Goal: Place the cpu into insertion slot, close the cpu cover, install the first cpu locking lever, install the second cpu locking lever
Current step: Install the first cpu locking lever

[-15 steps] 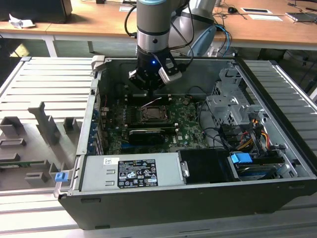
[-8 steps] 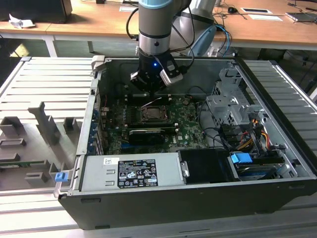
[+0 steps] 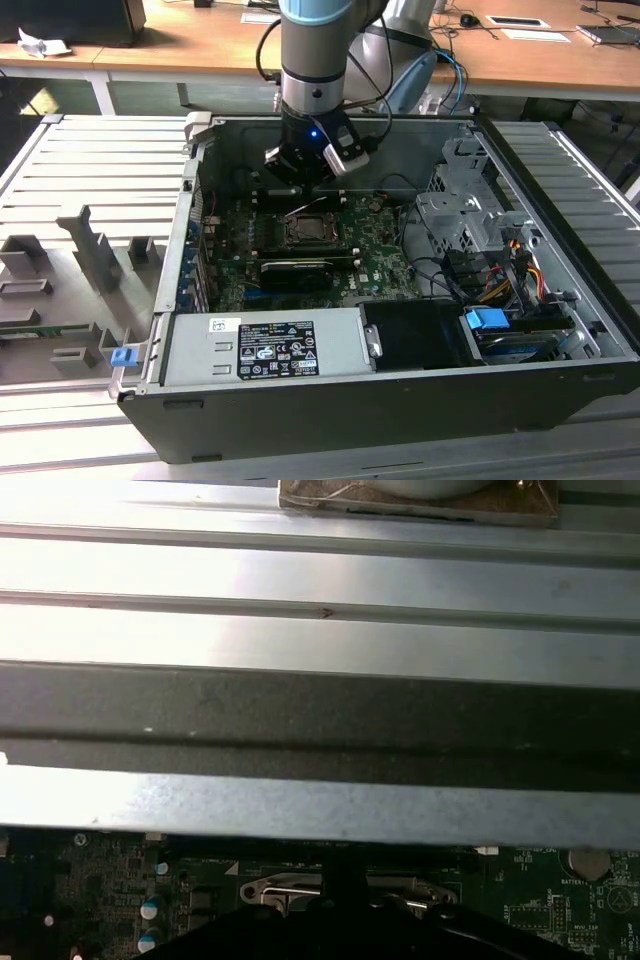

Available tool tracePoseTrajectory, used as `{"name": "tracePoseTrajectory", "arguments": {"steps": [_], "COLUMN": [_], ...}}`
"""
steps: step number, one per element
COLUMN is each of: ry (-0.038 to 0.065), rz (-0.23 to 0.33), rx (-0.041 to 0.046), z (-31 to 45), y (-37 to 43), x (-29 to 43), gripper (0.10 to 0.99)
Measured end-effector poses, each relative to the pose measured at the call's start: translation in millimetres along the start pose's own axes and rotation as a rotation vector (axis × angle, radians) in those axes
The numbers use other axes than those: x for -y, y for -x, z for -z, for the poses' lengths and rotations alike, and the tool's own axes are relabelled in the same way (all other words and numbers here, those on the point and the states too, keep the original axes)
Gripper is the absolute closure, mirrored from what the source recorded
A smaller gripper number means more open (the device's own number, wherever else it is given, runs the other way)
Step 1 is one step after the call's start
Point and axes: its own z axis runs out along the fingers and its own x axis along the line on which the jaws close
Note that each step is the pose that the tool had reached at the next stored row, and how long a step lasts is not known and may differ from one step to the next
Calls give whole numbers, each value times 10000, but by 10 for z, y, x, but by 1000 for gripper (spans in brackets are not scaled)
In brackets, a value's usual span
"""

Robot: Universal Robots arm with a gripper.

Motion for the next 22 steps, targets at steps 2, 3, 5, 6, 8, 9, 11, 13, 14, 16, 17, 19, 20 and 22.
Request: {"name": "tracePoseTrajectory", "arguments": {"steps": [2, 3, 5, 6, 8, 9, 11, 13, 14, 16, 17, 19, 20, 22], "ry": [12, 14, 15, 16, 19, 19, 19, 20, 19, 21, 20, 21, 24, 24], "rz": [0, 0, 0, 0, -13, -13, -9, -12, -13, -8, -5, 5, 10, 21], "rx": [0, -1, 0, 1, 1, 2, 2, 2, 2, 2, 1, -1, 1, -2], "z": [-10, -14, -21, -26, -27, -27, -27, -28, -28, -34, -35, -38, -43, -62], "y": [14, 22, 33, 42, 46, 47, 55, 56, 56, 62, 64, 75, 79, 104], "x": [1, 0, -5, -6, -5, -6, -5, -5, -5, -5, -4, -3, -3, -1], "gripper": [980, 980, 980, 980, 980, 980, 980, 980, 980, 980, 980, 980, 980, 980]}}
